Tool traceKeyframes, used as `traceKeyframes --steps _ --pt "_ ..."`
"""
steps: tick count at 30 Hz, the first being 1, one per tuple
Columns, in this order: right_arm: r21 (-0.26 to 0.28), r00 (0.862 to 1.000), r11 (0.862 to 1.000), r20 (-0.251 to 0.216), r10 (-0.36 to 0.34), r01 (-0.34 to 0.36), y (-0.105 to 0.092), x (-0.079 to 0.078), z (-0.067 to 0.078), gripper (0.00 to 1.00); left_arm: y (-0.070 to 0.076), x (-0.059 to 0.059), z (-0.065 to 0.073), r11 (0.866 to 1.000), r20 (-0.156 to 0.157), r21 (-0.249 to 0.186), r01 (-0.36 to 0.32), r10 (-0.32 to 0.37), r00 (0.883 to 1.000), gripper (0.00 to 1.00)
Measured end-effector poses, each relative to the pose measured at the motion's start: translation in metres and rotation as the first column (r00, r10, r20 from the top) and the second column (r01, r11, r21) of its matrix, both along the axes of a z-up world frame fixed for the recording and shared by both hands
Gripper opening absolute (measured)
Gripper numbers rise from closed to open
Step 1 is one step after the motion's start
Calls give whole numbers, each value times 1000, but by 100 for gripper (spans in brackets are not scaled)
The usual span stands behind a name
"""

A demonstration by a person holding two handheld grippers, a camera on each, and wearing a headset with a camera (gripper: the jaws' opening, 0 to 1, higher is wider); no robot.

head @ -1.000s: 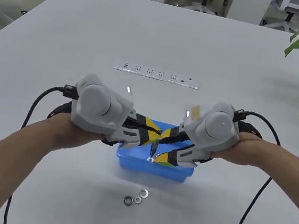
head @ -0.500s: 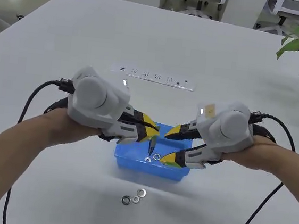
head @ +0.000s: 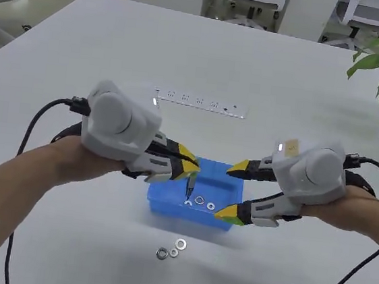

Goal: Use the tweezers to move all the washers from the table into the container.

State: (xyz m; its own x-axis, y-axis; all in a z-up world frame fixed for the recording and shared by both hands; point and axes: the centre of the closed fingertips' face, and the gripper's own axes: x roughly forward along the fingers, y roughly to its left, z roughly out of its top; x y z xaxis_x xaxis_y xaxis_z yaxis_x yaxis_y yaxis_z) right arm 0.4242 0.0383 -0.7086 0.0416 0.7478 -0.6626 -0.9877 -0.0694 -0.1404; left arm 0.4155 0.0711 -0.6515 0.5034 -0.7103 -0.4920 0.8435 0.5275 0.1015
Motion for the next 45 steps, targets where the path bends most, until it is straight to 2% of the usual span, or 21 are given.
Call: traceKeyframes --steps 7,14,25,29,35,45 --pt "17 998 998 -4 -67 67 -14 -2 3 61 1 -8 3 1000 -1 0 0 0 1000 6" --pt "33 990 990 -12 -140 140 -29 -8 4 73 -1 -16 7 1000 3 -3 8 -8 1000 6" --pt "84 978 974 -29 -209 211 -34 -17 9 94 -5 -25 12 1000 7 -13 22 -22 1000 6" --pt "99 978 973 -49 -204 207 -33 -26 10 100 -5 -31 13 999 8 -18 28 -28 1000 6" --pt "98 979 974 -57 -197 202 -33 -32 7 100 -3 -38 12 999 9 -13 32 -32 999 6" --pt "93 979 976 -61 -194 199 -31 -39 3 100 0 -48 -2 1000 -8 -10 28 -28 1000 6"
